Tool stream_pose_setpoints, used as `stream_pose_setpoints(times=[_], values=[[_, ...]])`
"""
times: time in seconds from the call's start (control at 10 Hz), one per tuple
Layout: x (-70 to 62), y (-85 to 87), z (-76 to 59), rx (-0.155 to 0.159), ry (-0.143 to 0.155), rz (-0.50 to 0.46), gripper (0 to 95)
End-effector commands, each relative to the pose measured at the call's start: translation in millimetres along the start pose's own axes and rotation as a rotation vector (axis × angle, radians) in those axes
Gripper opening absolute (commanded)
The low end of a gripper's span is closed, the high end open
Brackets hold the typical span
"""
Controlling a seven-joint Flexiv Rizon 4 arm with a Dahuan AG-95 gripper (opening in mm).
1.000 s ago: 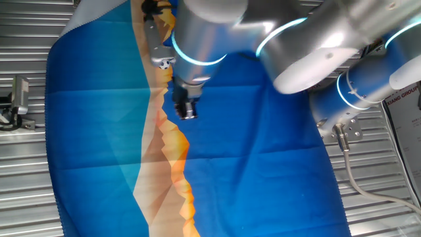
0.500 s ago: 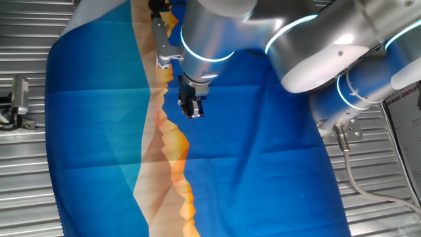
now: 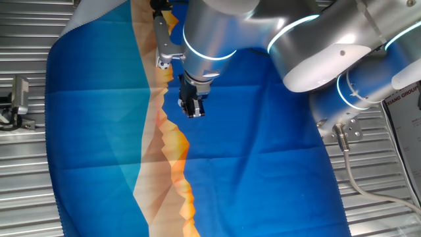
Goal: Push the soccer ball into the goal
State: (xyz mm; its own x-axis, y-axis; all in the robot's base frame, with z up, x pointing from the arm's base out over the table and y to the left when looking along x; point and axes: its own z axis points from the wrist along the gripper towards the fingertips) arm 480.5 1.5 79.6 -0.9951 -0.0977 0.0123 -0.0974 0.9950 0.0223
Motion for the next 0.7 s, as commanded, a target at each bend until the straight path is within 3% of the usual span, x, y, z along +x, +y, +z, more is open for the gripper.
stream_pose_setpoints(times=[0.1, 0.7], values=[[2.1, 1.2, -0.9, -0.001, 0.005, 0.002, 0.0], [7.0, 1.9, 1.1, 0.008, 0.009, -0.004, 0.0]])
